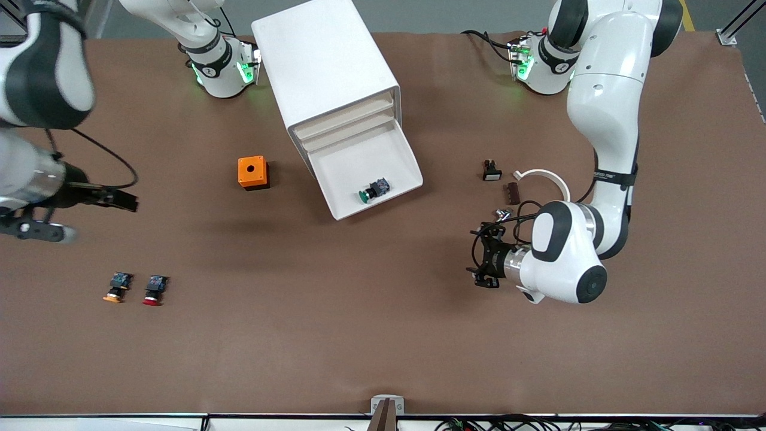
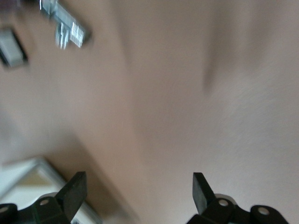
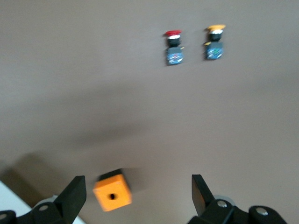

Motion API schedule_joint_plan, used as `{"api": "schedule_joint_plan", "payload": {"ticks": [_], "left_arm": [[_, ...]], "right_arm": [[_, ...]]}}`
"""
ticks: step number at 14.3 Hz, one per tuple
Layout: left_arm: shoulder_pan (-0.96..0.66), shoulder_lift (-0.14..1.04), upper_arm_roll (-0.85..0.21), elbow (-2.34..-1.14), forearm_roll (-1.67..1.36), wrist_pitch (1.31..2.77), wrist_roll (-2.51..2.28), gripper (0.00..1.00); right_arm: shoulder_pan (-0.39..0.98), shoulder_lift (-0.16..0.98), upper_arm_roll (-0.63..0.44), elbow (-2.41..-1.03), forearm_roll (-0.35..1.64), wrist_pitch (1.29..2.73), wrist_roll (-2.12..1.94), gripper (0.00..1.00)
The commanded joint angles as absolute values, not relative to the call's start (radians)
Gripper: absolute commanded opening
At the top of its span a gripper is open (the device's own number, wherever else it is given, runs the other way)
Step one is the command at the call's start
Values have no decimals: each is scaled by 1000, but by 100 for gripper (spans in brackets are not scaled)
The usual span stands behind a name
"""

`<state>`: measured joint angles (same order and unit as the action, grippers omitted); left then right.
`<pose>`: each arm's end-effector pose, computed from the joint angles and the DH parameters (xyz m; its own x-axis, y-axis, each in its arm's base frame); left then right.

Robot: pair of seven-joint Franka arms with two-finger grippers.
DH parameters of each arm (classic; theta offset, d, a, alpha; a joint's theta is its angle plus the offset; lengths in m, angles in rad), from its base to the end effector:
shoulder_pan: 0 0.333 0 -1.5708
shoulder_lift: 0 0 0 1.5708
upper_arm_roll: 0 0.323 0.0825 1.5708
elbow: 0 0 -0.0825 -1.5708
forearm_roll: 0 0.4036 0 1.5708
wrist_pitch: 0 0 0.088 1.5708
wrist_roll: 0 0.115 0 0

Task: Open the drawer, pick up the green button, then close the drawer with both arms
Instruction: 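Lower the right gripper into the open drawer over the green button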

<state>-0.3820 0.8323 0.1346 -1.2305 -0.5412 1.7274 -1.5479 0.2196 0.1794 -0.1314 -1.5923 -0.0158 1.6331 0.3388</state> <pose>0.6979 -0.2539 0.2452 0.0478 0.9256 -0.3754 0.9279 -0.1803 -0.3264 0.6190 0.0585 0.5113 0.9617 -0.2485 -0.1160 -0.2401 -0.9673 0.0821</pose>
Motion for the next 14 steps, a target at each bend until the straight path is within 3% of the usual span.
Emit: {"api": "schedule_joint_plan", "payload": {"ticks": [1, 4, 7, 14], "left_arm": [[-391, 784, 150, -1247, -430, 1724, -1457, 99], [-409, 736, 137, -1249, -217, 1724, -1236, 99], [-410, 723, 141, -1249, -187, 1727, -1046, 99], [-411, 648, 141, -1264, -71, 1724, -690, 99]], "right_arm": [[362, 176, -140, -1620, 14, 1661, 626, 100], [486, 178, -140, -1678, 38, 1747, 878, 100], [616, 198, -140, -1704, 38, 1847, 1122, 100], [828, 379, -140, -1703, 40, 2098, 1555, 100]]}}
